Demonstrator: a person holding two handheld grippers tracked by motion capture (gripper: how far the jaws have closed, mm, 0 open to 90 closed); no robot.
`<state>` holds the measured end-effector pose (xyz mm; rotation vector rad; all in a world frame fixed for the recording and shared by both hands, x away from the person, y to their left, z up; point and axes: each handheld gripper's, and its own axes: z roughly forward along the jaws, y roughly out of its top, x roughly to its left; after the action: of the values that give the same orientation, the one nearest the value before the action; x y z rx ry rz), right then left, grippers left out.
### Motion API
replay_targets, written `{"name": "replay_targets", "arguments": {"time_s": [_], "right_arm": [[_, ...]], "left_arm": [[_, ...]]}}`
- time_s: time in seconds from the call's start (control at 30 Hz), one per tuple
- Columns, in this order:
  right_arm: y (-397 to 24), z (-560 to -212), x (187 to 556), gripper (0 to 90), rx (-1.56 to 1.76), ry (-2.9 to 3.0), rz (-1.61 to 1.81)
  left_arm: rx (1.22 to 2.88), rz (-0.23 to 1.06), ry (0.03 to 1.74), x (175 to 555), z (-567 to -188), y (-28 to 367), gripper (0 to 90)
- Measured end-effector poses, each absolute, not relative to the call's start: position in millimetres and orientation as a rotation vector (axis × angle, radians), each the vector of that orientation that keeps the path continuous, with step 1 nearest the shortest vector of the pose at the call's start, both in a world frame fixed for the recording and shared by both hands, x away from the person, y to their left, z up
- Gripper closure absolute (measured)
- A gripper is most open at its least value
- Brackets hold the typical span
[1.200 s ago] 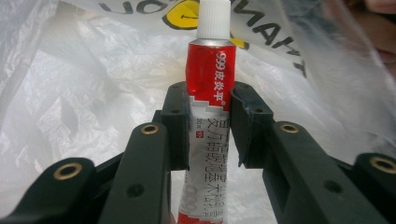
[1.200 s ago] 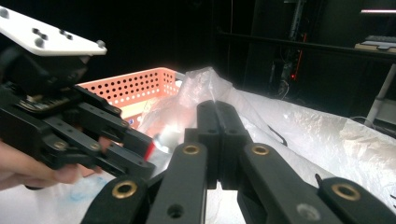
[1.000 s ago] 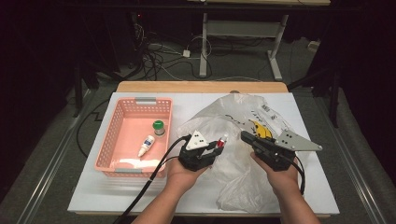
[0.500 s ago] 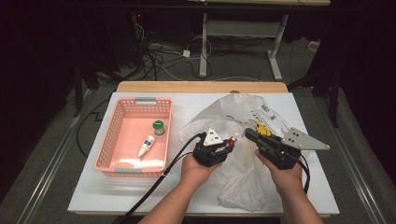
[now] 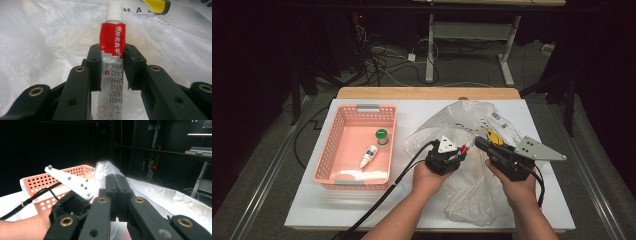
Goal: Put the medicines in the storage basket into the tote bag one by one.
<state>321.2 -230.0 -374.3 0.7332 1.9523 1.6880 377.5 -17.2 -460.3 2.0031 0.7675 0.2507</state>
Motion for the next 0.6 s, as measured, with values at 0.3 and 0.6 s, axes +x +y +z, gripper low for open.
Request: {"name": "replay_targets", "arguments": {"time_s": [0.3,0.6], "right_arm": [[-229.8,-376.5,324.1,90.0,0.747,1.953,1.688],[-230.7,-376.5,324.6,90.0,0.743,1.953,1.683]], "left_arm": [[2.022,0.236,0.789,387.0,-469.6,-26.9,67.3],[2.019,0.209,0.801,394.5,-472.8,-32.4,64.6]]}}
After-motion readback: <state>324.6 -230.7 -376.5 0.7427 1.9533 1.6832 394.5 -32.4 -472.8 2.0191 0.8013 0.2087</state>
